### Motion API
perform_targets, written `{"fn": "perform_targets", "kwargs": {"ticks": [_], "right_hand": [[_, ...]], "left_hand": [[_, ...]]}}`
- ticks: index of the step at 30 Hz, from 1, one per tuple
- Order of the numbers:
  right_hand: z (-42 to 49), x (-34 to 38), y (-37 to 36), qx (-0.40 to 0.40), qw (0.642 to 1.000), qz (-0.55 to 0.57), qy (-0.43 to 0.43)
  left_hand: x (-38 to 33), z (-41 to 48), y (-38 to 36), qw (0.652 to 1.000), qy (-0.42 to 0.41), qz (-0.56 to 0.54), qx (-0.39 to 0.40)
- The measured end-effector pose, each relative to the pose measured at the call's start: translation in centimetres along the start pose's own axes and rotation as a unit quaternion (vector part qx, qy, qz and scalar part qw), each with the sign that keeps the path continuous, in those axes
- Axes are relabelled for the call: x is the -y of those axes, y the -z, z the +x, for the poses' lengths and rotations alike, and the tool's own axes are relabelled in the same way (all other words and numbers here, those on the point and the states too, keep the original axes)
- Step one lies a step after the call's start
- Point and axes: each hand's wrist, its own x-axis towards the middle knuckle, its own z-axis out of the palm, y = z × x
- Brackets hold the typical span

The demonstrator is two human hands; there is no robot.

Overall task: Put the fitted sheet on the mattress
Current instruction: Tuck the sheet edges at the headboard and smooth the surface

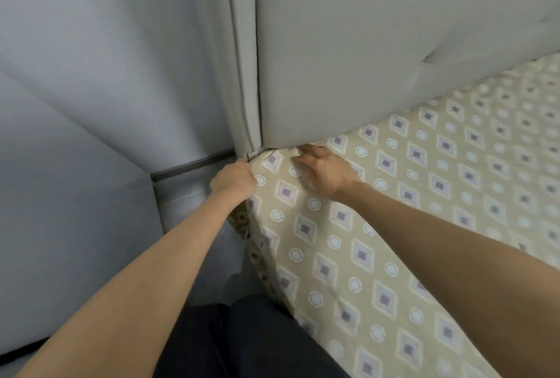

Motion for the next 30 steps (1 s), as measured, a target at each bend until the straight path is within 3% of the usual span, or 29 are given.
{"fn": "perform_targets", "kwargs": {"ticks": [8, 13, 19, 23, 30], "right_hand": [[-11.5, -1.5, 6.6, 0.086, 0.974, 0.086, -0.194], [-19.9, -3.0, 12.5, 0.080, 0.944, 0.127, -0.293], [-27.4, -5.9, 19.4, 0.019, 0.914, 0.159, -0.372], [-31.4, -7.6, 24.2, -0.063, 0.889, 0.180, -0.417], [-39.0, -7.3, 31.5, -0.238, 0.806, 0.190, -0.508]], "left_hand": [[-6.9, -8.6, 4.3, 0.993, -0.058, 0.079, 0.063], [-14.0, -13.6, 7.8, 0.982, -0.126, 0.111, 0.087], [-22.8, -17.2, 10.4, 0.971, -0.196, 0.071, 0.114], [-28.6, -19.8, 11.4, 0.959, -0.254, 0.057, 0.108], [-37.4, -25.1, 13.6, 0.907, -0.401, 0.038, 0.124]]}}
